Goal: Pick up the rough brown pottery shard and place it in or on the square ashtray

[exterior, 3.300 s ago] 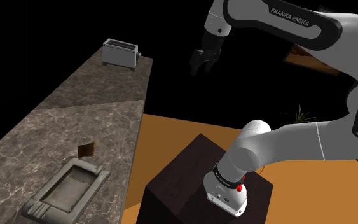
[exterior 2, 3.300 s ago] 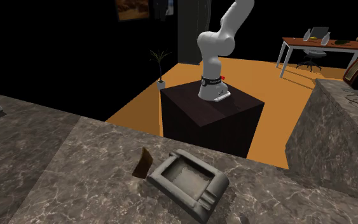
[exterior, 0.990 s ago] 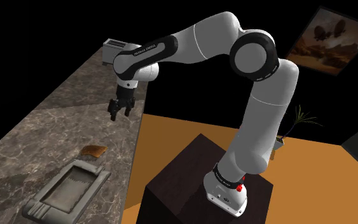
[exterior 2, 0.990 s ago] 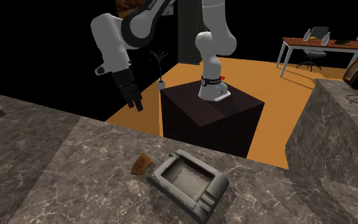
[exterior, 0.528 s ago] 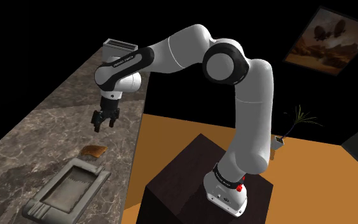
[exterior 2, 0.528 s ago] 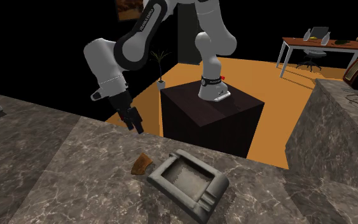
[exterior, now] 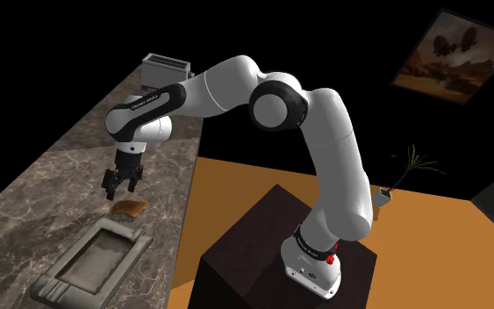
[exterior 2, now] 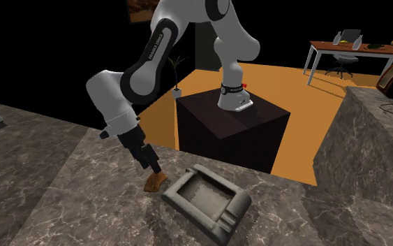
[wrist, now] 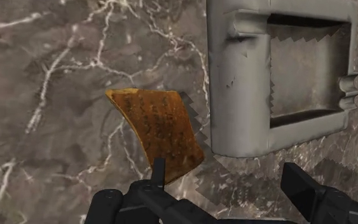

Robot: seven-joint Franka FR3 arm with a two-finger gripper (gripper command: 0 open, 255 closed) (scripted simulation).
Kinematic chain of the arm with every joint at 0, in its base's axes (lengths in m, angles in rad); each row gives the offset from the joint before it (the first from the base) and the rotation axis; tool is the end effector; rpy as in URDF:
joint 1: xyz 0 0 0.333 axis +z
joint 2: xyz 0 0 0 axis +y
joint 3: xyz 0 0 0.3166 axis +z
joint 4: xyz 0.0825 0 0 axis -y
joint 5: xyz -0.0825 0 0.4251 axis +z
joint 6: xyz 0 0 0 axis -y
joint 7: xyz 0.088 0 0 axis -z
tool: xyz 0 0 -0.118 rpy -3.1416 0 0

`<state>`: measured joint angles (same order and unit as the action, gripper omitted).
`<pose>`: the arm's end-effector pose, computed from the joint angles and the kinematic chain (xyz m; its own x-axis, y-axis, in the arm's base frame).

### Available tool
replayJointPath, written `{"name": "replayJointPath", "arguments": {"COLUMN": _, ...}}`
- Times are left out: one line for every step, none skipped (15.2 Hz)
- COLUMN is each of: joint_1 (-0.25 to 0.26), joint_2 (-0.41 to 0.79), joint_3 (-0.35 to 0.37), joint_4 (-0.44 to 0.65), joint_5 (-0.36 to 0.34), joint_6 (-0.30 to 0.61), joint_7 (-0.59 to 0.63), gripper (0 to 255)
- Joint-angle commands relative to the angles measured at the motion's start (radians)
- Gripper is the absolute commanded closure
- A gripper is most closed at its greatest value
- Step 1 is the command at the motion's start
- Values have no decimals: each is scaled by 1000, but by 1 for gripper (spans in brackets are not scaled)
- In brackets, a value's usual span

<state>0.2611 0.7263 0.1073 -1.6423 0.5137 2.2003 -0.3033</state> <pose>0.6473 0.2671 0.1451 0.9398 0.3250 -0.1060 0.2440 -0.8549 -0.4578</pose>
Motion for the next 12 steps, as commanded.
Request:
{"name": "replayJointPath", "arguments": {"joint_1": 6, "joint_2": 19, "joint_3": 5, "joint_4": 9, "joint_5": 3, "joint_6": 12, "joint_7": -1, "gripper": 0}}
{"name": "replayJointPath", "arguments": {"joint_1": 8, "joint_2": 26, "joint_3": 6, "joint_4": 8, "joint_5": 5, "joint_6": 20, "joint_7": -2, "gripper": 0}}
{"name": "replayJointPath", "arguments": {"joint_1": 11, "joint_2": 34, "joint_3": 8, "joint_4": 8, "joint_5": 7, "joint_6": 29, "joint_7": -3, "gripper": 0}}
{"name": "replayJointPath", "arguments": {"joint_1": 14, "joint_2": 42, "joint_3": 10, "joint_4": 8, "joint_5": 9, "joint_6": 38, "joint_7": -4, "gripper": 0}}
{"name": "replayJointPath", "arguments": {"joint_1": 17, "joint_2": 50, "joint_3": 11, "joint_4": 9, "joint_5": 11, "joint_6": 47, "joint_7": -5, "gripper": 0}}
{"name": "replayJointPath", "arguments": {"joint_1": 18, "joint_2": 54, "joint_3": 12, "joint_4": 9, "joint_5": 12, "joint_6": 52, "joint_7": -5, "gripper": 0}}
{"name": "replayJointPath", "arguments": {"joint_1": 18, "joint_2": 55, "joint_3": 12, "joint_4": 9, "joint_5": 12, "joint_6": 52, "joint_7": -5, "gripper": 0}}
{"name": "replayJointPath", "arguments": {"joint_1": 18, "joint_2": 55, "joint_3": 12, "joint_4": 9, "joint_5": 12, "joint_6": 52, "joint_7": -5, "gripper": 0}}
{"name": "replayJointPath", "arguments": {"joint_1": 18, "joint_2": 55, "joint_3": 12, "joint_4": 9, "joint_5": 12, "joint_6": 52, "joint_7": -5, "gripper": 0}}
{"name": "replayJointPath", "arguments": {"joint_1": 18, "joint_2": 55, "joint_3": 12, "joint_4": 9, "joint_5": 12, "joint_6": 52, "joint_7": -5, "gripper": 0}}
{"name": "replayJointPath", "arguments": {"joint_1": 18, "joint_2": 55, "joint_3": 12, "joint_4": 9, "joint_5": 12, "joint_6": 52, "joint_7": -5, "gripper": 0}}
{"name": "replayJointPath", "arguments": {"joint_1": 18, "joint_2": 55, "joint_3": 12, "joint_4": 9, "joint_5": 12, "joint_6": 52, "joint_7": -5, "gripper": 0}}
